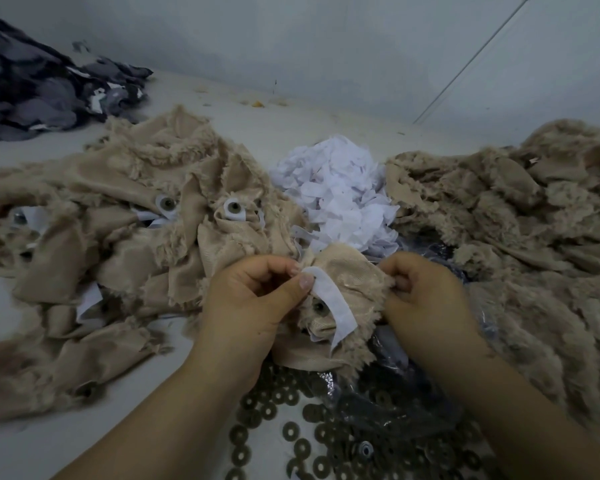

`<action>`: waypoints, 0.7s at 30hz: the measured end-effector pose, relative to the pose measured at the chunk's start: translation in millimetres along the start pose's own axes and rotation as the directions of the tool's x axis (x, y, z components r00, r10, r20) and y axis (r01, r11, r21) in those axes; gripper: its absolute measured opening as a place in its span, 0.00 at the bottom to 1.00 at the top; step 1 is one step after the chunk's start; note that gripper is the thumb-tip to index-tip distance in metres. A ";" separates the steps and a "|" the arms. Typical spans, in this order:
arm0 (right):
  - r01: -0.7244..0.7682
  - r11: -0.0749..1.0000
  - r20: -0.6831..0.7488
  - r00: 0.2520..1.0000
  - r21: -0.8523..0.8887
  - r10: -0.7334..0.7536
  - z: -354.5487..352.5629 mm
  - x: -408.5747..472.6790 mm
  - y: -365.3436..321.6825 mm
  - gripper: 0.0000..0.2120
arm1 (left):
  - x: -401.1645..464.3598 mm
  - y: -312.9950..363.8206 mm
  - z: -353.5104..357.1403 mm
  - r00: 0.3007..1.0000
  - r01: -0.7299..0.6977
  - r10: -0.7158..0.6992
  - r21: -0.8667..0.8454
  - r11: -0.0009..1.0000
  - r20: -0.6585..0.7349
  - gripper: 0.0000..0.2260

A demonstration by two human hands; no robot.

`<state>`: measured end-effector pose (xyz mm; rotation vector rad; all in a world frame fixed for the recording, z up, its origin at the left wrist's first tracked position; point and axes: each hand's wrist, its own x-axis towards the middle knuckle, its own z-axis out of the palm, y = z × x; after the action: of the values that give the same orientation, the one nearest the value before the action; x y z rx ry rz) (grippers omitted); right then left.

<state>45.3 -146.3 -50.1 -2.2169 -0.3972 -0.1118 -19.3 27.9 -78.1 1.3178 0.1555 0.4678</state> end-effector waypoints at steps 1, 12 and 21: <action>-0.032 0.994 0.020 0.999 0.102 0.030 -1.5 0.0 -0.6 0.10 | 0.1 -0.1 0.1 1.000 -0.002 0.002 0.001 1.000 -0.003 0.09; -0.436 0.675 0.519 0.850 0.595 0.091 1.5 -7.2 -6.5 0.14 | -2.9 1.0 3.1 0.997 -0.047 0.046 0.020 0.999 0.058 0.07; -0.245 0.627 0.256 0.964 0.740 0.074 14.6 -16.2 -13.4 0.23 | -5.5 0.2 4.4 0.989 -0.085 0.076 0.068 0.994 0.130 0.02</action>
<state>24.9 -131.1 -52.8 -1.3847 -0.2756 0.3392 -22.6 21.7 -77.6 1.4262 0.0129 0.4482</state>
